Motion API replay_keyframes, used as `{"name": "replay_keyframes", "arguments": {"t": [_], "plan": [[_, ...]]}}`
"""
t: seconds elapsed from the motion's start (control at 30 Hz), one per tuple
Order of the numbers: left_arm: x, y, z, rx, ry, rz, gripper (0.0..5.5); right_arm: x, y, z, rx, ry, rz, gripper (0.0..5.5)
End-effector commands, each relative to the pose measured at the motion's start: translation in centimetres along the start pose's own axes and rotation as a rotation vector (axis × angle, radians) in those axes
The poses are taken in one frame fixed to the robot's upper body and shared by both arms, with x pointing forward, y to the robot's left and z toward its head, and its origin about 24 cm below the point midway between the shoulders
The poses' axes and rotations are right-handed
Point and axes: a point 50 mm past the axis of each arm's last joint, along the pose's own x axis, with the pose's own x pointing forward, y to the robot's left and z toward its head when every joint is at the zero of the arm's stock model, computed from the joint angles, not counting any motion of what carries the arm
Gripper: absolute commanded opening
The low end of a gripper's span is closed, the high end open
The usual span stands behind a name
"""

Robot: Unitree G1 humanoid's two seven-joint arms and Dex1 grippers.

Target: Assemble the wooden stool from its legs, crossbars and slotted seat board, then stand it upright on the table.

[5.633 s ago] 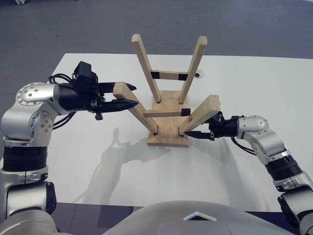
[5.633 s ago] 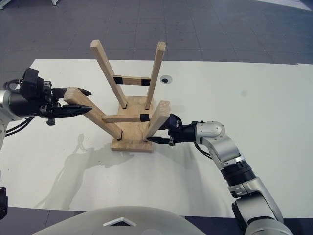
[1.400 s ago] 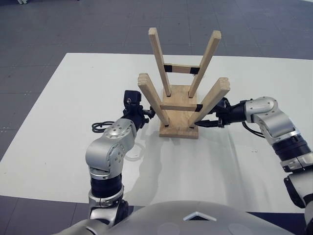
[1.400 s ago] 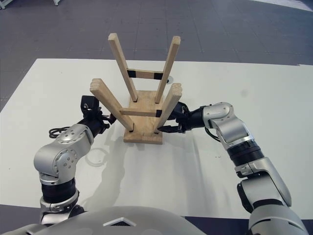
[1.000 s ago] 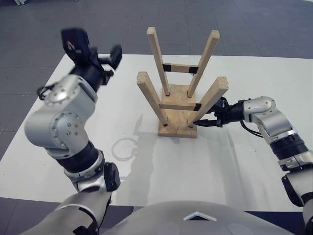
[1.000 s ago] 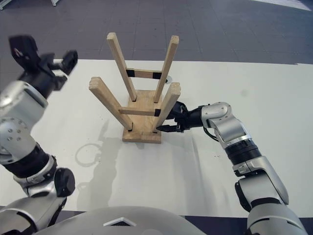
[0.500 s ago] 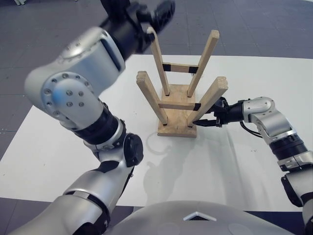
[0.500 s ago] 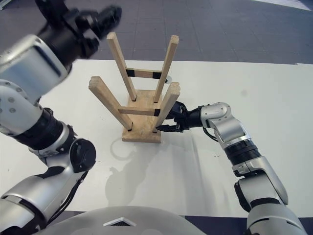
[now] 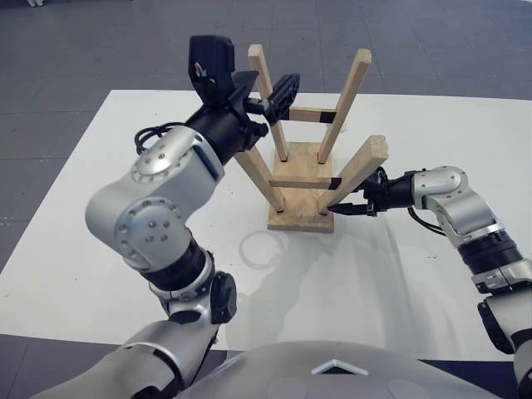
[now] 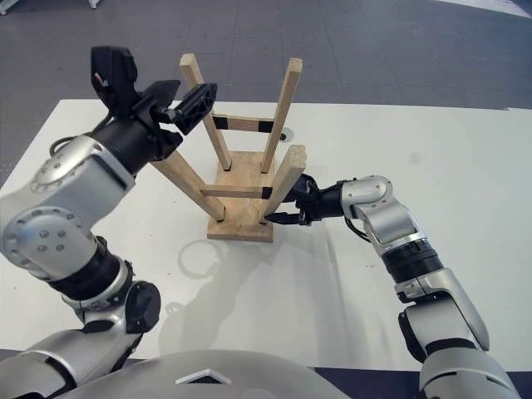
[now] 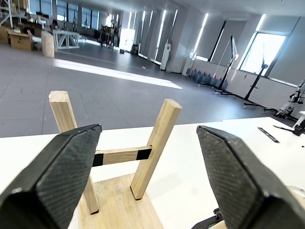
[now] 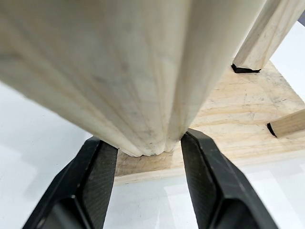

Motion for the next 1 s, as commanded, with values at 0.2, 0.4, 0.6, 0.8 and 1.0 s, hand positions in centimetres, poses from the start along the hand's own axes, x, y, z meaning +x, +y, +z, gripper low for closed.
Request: {"name": "replay_keyframes", "arguments": {"t": [0.2,0.4,0.6,0.8,1.0], "plan": [[2.0,0.5,1.3,-0.116,0.048,-0.081,3.72,1.1,4.3,-8.3,0.234,0.328,0.082,2.02],[0.8,-0.8,13.7,-0.115,-0.332,-0.25,3.72,0.4,4.7,-9.3,0.14,0.362,0.122,2.02],[-1.8,2.9,15.9,-0.035,-0.349,-0.067,3.72,-0.5,2.3,-9.2,0.091,0.362,0.042,1.87],[-2.2,5.5,13.6,-0.028,-0.279,0.086,3.72,-1.5,-1.0,-7.0,-0.008,0.344,-0.037,1.34],[-4.6,10.1,11.0,0.055,-0.199,0.349,3.72,-5.7,-3.5,-6.0,0.03,0.333,-0.219,1.34]]}}
